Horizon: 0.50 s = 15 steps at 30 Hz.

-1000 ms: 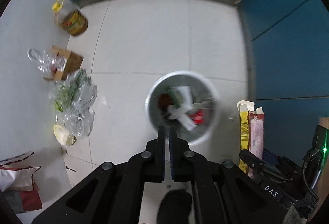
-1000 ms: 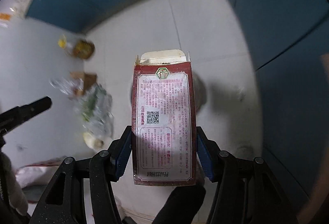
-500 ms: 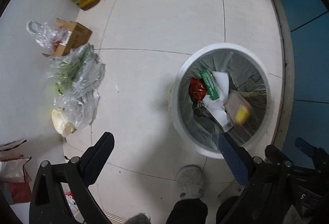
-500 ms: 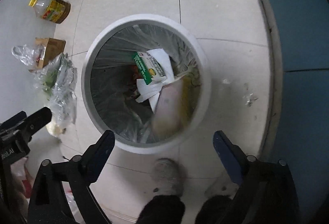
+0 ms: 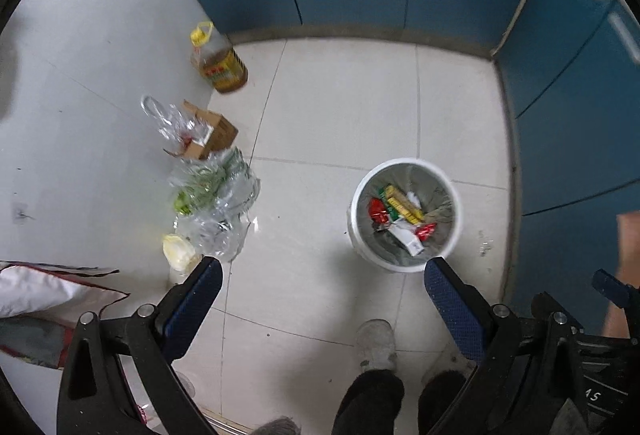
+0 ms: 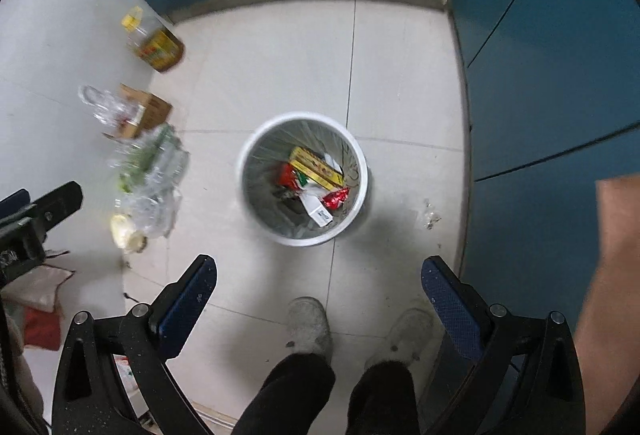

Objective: Collect trash
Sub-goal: 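Move both tools back toward the countertop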

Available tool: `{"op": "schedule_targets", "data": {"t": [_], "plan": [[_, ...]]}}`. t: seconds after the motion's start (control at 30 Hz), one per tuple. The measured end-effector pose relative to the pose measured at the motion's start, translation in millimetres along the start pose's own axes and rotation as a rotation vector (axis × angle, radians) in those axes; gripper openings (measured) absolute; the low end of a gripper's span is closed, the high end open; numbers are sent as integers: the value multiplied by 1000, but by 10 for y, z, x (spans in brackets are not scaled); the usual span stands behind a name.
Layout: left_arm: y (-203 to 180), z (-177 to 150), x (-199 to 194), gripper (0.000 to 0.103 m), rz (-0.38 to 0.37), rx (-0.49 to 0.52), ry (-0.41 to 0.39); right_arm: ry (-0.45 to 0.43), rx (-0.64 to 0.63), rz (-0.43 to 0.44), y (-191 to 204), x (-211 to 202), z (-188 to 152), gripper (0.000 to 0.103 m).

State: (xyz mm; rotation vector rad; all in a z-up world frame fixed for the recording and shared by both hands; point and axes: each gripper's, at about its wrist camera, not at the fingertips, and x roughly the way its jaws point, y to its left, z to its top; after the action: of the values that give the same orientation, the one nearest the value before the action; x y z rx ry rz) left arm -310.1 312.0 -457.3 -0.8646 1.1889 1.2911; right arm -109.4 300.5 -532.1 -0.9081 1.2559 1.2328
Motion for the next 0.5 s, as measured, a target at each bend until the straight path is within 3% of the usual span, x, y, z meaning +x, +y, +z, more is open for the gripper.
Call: {"op": "schedule_targets", "data": {"t": [0.23, 0.5], "plan": [[82, -295, -1081, 103, -10, -5, -71, -122, -3, 17, 47, -1458, -343, 103], [33, -464, -1886, 103, -72, -9, -130, -202, 0, 35, 31, -2493, -580, 103]]}}
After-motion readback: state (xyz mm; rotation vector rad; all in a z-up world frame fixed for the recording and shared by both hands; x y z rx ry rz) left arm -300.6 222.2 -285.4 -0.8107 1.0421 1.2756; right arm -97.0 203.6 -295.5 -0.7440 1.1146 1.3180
